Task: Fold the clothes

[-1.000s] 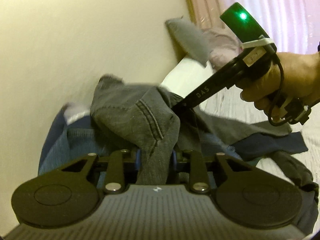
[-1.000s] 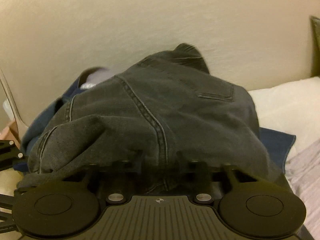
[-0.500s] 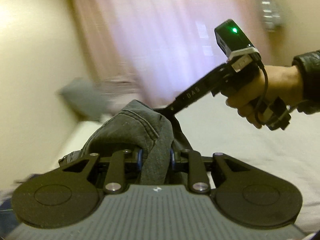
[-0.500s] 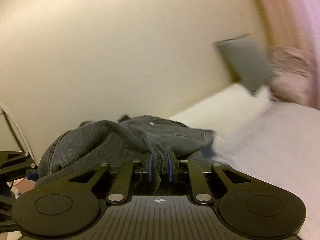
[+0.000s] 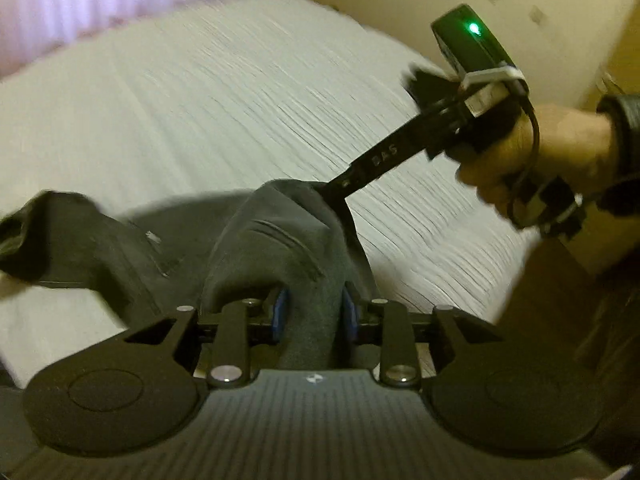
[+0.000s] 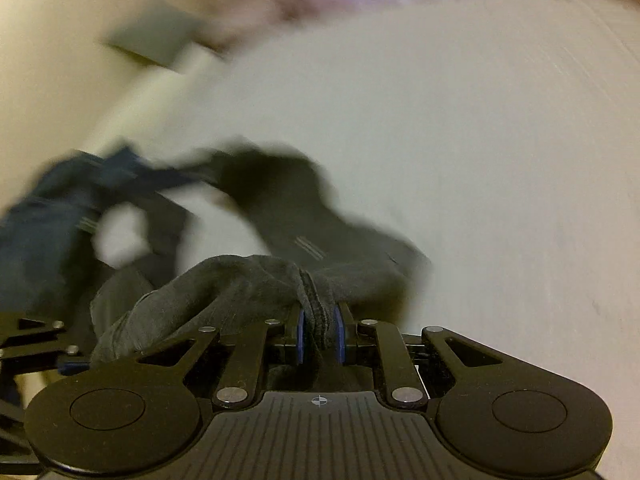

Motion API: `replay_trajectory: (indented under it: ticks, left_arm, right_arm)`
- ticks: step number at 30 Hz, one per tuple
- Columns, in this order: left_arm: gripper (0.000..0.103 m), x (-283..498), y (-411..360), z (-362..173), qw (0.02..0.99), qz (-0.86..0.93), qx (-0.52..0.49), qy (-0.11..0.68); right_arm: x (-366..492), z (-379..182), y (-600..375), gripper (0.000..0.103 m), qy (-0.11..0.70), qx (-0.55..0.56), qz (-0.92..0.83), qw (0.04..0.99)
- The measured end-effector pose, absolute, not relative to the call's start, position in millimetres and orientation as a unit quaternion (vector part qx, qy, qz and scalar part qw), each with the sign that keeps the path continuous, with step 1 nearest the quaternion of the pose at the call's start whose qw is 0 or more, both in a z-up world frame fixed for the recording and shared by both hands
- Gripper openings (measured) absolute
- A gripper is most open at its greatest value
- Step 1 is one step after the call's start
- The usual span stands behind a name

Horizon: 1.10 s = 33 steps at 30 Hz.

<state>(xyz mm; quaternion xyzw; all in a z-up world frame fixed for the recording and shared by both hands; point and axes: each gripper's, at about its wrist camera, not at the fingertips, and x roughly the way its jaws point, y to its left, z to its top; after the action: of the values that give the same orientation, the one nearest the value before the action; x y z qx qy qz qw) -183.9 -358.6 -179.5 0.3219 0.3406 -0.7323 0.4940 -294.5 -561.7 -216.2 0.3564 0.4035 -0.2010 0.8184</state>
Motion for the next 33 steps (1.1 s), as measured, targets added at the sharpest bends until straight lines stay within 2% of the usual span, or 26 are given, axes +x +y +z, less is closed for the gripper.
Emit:
replay_trajectory:
  ticks: [2, 5, 6, 7, 8, 9, 13, 17, 20, 21, 22, 23, 25, 27, 29, 30, 33]
  left_arm:
    - [0.032, -201.2, -360.6, -186.0, 0.492, -0.730, 0.337, 0.334]
    - [0.044, -181.7, -343.9, -188.0, 0.507, -0.710, 0.326, 0.364]
    - [0.047, -171.8, -339.8, -190.4, 0.516, -0.701, 0.331, 0.366]
    - [0.049, -161.6, -335.9, -193.0, 0.524, -0.690, 0.337, 0.367]
    - [0.049, -152.3, -330.2, -196.4, 0.534, -0.678, 0.341, 0.373]
    - [0.049, -142.9, -324.4, -200.0, 0.544, -0.665, 0.344, 0.379]
    - [0.049, -106.2, -302.5, -205.0, 0.580, -0.618, 0.354, 0.394]
    - [0.052, -77.8, -275.7, -195.2, 0.606, -0.592, 0.350, 0.400]
    - [0.053, -60.4, -258.7, -190.2, 0.618, -0.579, 0.347, 0.404]
    - [0.053, -58.6, -257.4, -188.8, 0.618, -0.578, 0.347, 0.404]
    - [0.053, -57.2, -256.5, -187.4, 0.618, -0.578, 0.348, 0.403]
    - [0.053, -55.8, -255.6, -186.0, 0.618, -0.578, 0.349, 0.403]
    - [0.053, -53.3, -256.1, -185.8, 0.615, -0.589, 0.341, 0.399]
    - [0.053, -52.2, -267.2, -192.6, 0.605, -0.603, 0.334, 0.398]
    - [0.053, -57.5, -280.3, -197.1, 0.589, -0.624, 0.332, 0.392]
    - [0.053, -60.3, -286.9, -199.3, 0.580, -0.634, 0.331, 0.389]
    - [0.053, -84.6, -312.6, -198.3, 0.554, -0.667, 0.336, 0.367]
  right_arm:
    - [-341.1, -235.7, -569.0, 0.014, 0.432, 0.363, -0.237, 0.791]
    - [-374.6, -240.3, -567.7, 0.015, 0.447, 0.353, -0.273, 0.775]
    - [-373.0, -238.2, -565.3, 0.023, 0.445, 0.348, -0.278, 0.777]
    - [-365.9, -234.7, -560.8, 0.039, 0.441, 0.337, -0.277, 0.784]
    - [-355.4, -230.5, -554.0, 0.076, 0.434, 0.322, -0.263, 0.799]
    - [-344.8, -226.3, -547.1, 0.091, 0.426, 0.307, -0.249, 0.813]
    - [-283.8, -221.3, -502.1, 0.091, 0.432, 0.221, -0.164, 0.859]
    - [-218.8, -248.8, -431.1, 0.091, 0.508, 0.076, -0.061, 0.856]
    - [-179.3, -293.3, -382.5, 0.091, 0.574, -0.085, -0.025, 0.814]
    - [-173.4, -309.9, -374.0, 0.088, 0.587, -0.135, -0.024, 0.798]
    - [-175.1, -322.9, -372.2, 0.078, 0.593, -0.170, -0.030, 0.786]
    - [-172.8, -320.2, -378.9, 0.044, 0.594, -0.150, -0.041, 0.789]
    - [-169.8, -311.2, -392.8, 0.027, 0.591, -0.107, -0.066, 0.797]
    - [-181.4, -271.3, -411.8, 0.010, 0.548, -0.021, -0.113, 0.829]
    - [-210.0, -230.3, -444.9, 0.007, 0.481, 0.133, -0.162, 0.851]
    - [-227.0, -215.5, -462.5, 0.000, 0.450, 0.190, -0.189, 0.852]
    - [-308.9, -178.4, -506.5, 0.000, 0.337, 0.313, -0.276, 0.844]
